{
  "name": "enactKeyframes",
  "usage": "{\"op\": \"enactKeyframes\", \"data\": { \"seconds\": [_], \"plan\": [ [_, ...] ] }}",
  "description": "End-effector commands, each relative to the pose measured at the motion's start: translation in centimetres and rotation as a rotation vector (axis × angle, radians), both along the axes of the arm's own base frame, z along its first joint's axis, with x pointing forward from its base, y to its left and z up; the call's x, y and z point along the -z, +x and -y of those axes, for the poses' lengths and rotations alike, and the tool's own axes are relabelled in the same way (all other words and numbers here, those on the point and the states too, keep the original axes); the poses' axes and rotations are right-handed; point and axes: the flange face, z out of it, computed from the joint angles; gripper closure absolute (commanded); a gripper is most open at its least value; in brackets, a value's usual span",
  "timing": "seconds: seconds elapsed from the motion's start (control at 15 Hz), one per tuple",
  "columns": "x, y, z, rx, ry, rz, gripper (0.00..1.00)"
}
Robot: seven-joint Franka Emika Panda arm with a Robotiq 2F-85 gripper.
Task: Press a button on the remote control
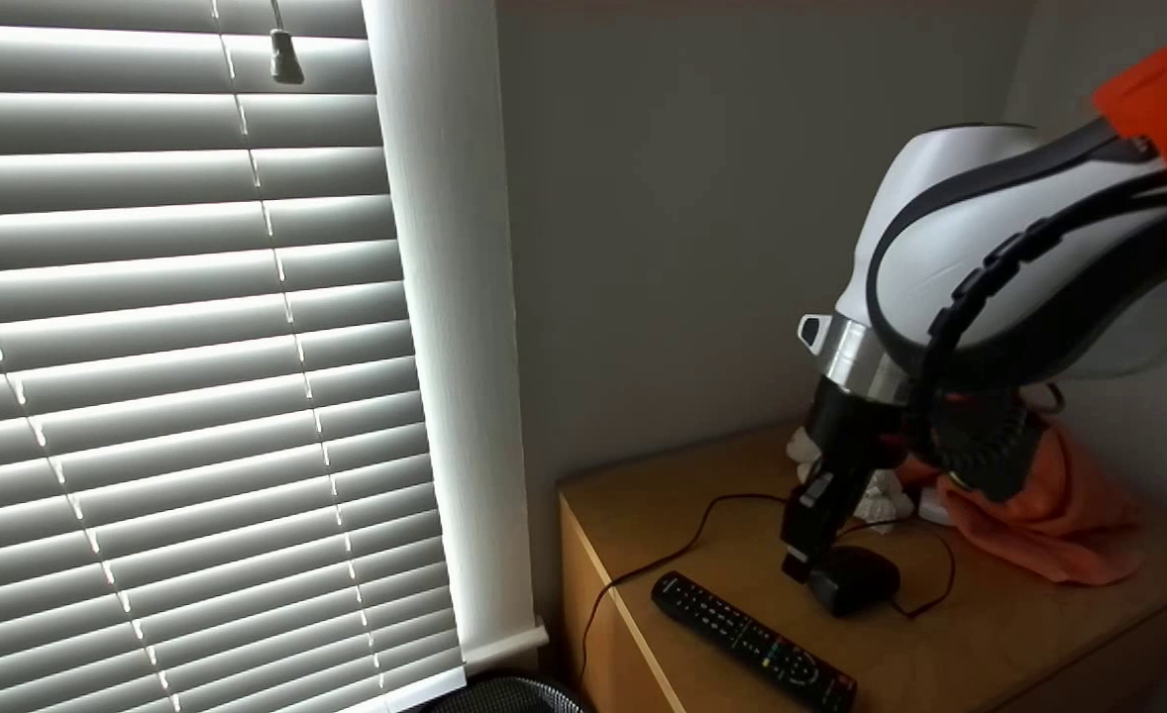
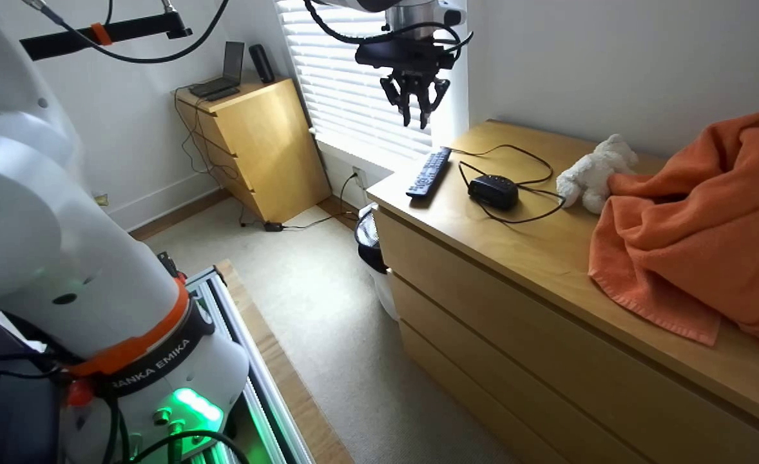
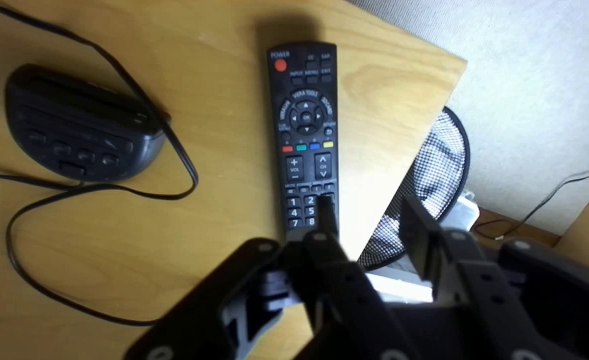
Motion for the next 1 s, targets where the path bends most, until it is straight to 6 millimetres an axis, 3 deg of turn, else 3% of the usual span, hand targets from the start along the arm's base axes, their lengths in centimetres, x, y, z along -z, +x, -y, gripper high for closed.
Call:
{"op": "enactKeyframes", "data": {
  "seconds": [0.0,0.27,0.73,0.8,0.93],
  "plan": [
    [-2.7,-1.9,2.6,-0.009,0.017,-0.048,0.29],
    [-5.0,-3.9,4.3,0.056,0.031,-0.104,0.01],
    [-7.5,-7.8,3.8,0.224,-0.046,-0.115,0.00],
    [-7.1,-5.7,3.8,0.186,-0.023,-0.114,0.01],
    [-7.5,-6.5,3.5,0.204,-0.032,-0.109,0.00]
  ]
}}
